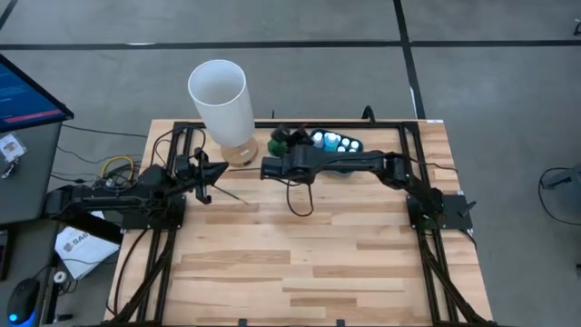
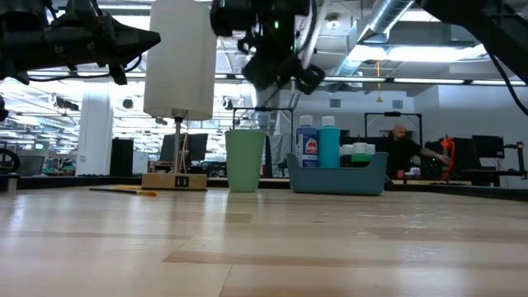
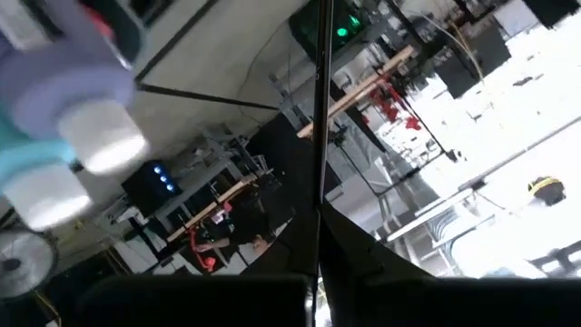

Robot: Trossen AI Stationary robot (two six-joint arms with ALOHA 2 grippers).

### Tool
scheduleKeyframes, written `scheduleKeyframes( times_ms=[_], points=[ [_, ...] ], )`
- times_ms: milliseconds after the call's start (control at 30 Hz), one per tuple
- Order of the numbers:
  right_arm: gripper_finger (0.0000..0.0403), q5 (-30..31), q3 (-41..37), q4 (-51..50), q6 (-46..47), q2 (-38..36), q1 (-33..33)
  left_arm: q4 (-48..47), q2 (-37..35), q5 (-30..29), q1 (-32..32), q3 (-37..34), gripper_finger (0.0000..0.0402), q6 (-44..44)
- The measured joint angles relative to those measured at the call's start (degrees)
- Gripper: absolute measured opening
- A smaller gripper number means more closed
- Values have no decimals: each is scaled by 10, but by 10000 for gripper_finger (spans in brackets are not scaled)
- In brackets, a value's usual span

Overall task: Pick & Place Paint Supplies
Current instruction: Put the right gold paint brush into the green cup

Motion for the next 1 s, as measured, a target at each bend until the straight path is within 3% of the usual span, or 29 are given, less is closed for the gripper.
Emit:
scheduleKeyframes(
  times_ms=[533,767,1000],
  points=[
    [0,-5,-2,0,3,21,-10,0,0,0,0,0,2,0],
    [0,-35,-2,0,-2,21,-8,0,0,0,0,0,2,0],
    [31,-42,-2,0,1,21,-5,0,0,0,0,0,2,0]
  ],
)
